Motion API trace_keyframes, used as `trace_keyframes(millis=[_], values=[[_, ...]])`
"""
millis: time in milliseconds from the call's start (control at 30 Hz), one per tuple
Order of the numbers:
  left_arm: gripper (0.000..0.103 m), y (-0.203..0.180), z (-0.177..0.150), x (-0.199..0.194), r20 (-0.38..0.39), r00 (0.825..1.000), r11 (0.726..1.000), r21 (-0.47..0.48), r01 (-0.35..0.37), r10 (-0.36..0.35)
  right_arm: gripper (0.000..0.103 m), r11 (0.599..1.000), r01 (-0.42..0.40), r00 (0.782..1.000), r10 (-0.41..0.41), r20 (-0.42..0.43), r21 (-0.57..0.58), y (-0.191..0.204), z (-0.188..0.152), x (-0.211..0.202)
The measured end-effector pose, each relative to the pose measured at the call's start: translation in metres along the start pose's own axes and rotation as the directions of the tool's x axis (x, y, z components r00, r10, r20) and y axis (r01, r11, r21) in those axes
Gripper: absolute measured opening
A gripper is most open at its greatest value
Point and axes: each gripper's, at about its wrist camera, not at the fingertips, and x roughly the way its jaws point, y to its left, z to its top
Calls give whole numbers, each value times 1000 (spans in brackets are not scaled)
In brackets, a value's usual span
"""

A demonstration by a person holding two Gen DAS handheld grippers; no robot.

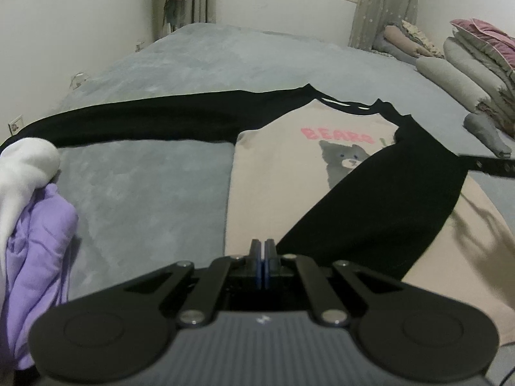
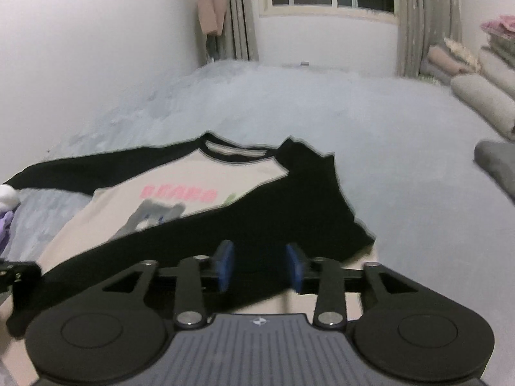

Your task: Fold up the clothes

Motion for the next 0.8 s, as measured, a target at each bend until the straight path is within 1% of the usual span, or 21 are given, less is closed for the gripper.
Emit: trace_keyframes(millis=[67,133,200,233,300,333,367,400,467,567,667,700,733,767,800], values=[[1,-1,-2,4,-18,1000,1000,3,-3,3,42,1000,-14,1000,14,-19,-2,-4,11,14],[1,-3,-3,5,-19,1000,1000,10,-7,7,42,1000,-25,998,24,-52,-8,-9,23,33],[2,-3,-2,5,-23,1000,1000,7,-2,2,42,998,-36,996,32,-86,-47,-7,36,56],[2,-3,-2,5,-26,1000,1000,4,0,0,42,995,-63,992,54,-111,-77,-3,42,68],[2,-2,-3,6,-31,1000,1000,5,2,-2,41,982,-155,974,133,-181,-112,4,48,95],[2,-2,-3,6,-33,999,1000,7,3,-3,40,978,-164,970,136,-202,-129,7,50,108],[2,-2,-4,7,-36,999,1000,11,4,-3,39,978,-143,972,110,-208,-151,8,52,122],[2,-2,-4,7,-39,999,1000,12,5,-5,39,981,-113,978,81,-194,-160,7,54,132],[2,-1,-4,7,-43,999,1000,10,10,-9,32,989,-59,990,40,-139,-137,0,57,132],[2,1,-4,7,-48,999,1000,1,18,-18,31,996,11,998,-16,-58,-89,-10,61,124],[2,1,-3,7,-50,999,1000,0,16,-16,32,996,76,997,-76,19,-35,-20,65,117],[2,1,-2,7,-50,999,1000,-1,14,-14,32,998,53,998,-52,36,-22,-21,65,110],[2,0,-2,7,-50,999,1000,-1,13,-13,32,1000,-24,999,24,25,-14,-20,62,101],[2,0,-2,7,-50,999,1000,-2,11,-12,32,993,-115,993,114,-23,-15,-17,58,97],[2,0,-3,7,-50,999,1000,-3,11,-11,32,979,-201,976,197,-97,-35,-10,51,98]])
